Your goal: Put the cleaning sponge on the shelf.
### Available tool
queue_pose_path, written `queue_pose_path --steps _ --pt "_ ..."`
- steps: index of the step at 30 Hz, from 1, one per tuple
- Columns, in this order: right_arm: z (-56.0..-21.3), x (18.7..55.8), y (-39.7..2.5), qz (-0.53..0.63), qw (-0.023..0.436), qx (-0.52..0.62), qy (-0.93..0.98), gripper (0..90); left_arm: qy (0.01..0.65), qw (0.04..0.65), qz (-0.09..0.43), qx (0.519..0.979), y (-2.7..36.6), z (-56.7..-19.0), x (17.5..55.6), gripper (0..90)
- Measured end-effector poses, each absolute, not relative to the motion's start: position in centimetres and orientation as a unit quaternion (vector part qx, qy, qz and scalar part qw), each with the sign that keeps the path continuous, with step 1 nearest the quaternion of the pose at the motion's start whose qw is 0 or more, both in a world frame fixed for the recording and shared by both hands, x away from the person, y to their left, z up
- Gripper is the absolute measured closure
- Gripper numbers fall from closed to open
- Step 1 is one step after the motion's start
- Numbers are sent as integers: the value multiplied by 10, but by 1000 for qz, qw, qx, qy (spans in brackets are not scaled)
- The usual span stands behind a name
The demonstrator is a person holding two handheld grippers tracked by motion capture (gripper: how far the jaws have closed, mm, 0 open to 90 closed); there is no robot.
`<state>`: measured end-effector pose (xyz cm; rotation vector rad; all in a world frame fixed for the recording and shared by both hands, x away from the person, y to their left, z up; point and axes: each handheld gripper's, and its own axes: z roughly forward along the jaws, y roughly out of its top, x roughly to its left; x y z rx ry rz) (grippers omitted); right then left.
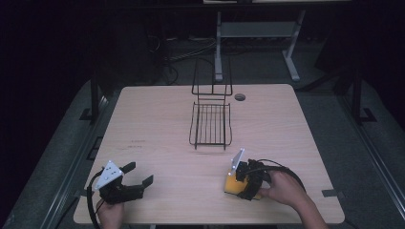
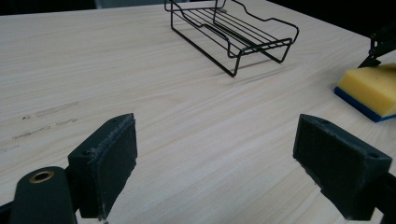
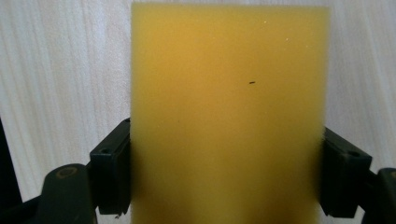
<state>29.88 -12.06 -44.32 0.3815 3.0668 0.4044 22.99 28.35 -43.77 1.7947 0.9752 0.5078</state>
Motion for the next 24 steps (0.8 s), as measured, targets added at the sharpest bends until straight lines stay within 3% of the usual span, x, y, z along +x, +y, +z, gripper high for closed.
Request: queue_pose_path --steps 24 --pt "-412 325 -99 138 19 101 985 216 403 498 208 739 283 -438 230 129"
